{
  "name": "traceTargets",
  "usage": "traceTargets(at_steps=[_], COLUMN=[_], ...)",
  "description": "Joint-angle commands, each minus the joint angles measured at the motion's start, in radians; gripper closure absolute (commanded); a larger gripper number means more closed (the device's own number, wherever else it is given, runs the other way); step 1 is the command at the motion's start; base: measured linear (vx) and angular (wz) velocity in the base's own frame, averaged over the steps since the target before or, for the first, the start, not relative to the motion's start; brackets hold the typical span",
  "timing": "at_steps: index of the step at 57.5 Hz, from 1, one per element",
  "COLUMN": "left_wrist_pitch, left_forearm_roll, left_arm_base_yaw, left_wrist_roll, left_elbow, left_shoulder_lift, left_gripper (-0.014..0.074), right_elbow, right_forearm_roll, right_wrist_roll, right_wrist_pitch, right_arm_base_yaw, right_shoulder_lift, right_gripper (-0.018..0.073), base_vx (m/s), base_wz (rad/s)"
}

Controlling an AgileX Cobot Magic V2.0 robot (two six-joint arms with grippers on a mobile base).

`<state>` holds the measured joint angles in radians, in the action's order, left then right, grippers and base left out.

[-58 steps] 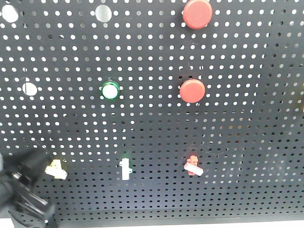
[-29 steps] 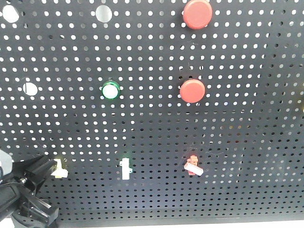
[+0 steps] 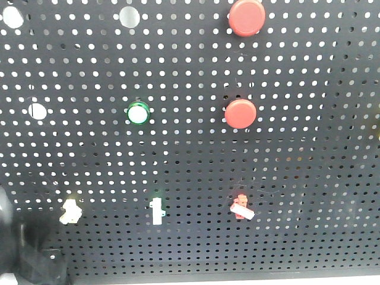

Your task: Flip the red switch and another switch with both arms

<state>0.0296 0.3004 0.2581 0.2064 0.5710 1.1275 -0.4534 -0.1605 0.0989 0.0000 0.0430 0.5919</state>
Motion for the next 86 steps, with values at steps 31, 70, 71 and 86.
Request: traceTargets(at_steps=[31,70,71,86], left_wrist_pitch=[0.02,-0.133,-0.133,-0.136], left_forearm_roll=[-0.007,-0.007,-0.007,-0.007], left_arm_base_yaw=[0.016,0.016,0.016,0.016], left_wrist_roll=[0.013,0.013,0.013,0.013], left_elbow=[0.029,0.029,0.029,0.029], left_shoulder_lift=[-0.303,-0.439,-0.439,-0.439], left_gripper=[0.0594,0.0594,0.0594,0.0594], right_elbow=[-0.033,-0.231,-0.241,-0.29], right_forearm_roll=[0.037,-0.21,-0.205,-0.204], right_wrist_roll=[0.102,0.174,0.174,0.174], right_wrist_pitch=[-0.165,-0.41,-0.41,-0.461], right_arm_base_yaw=[0.027,0.436,0.436,0.436], right_shoulder_lift=[0.078,0.487,0.497,0.58], right_gripper=[0.0566,0.0566,0.0566,0.0566], base_vx=[0.0,0.0,0.0,0.0], base_wz=[0.0,0.0,0.0,0.0])
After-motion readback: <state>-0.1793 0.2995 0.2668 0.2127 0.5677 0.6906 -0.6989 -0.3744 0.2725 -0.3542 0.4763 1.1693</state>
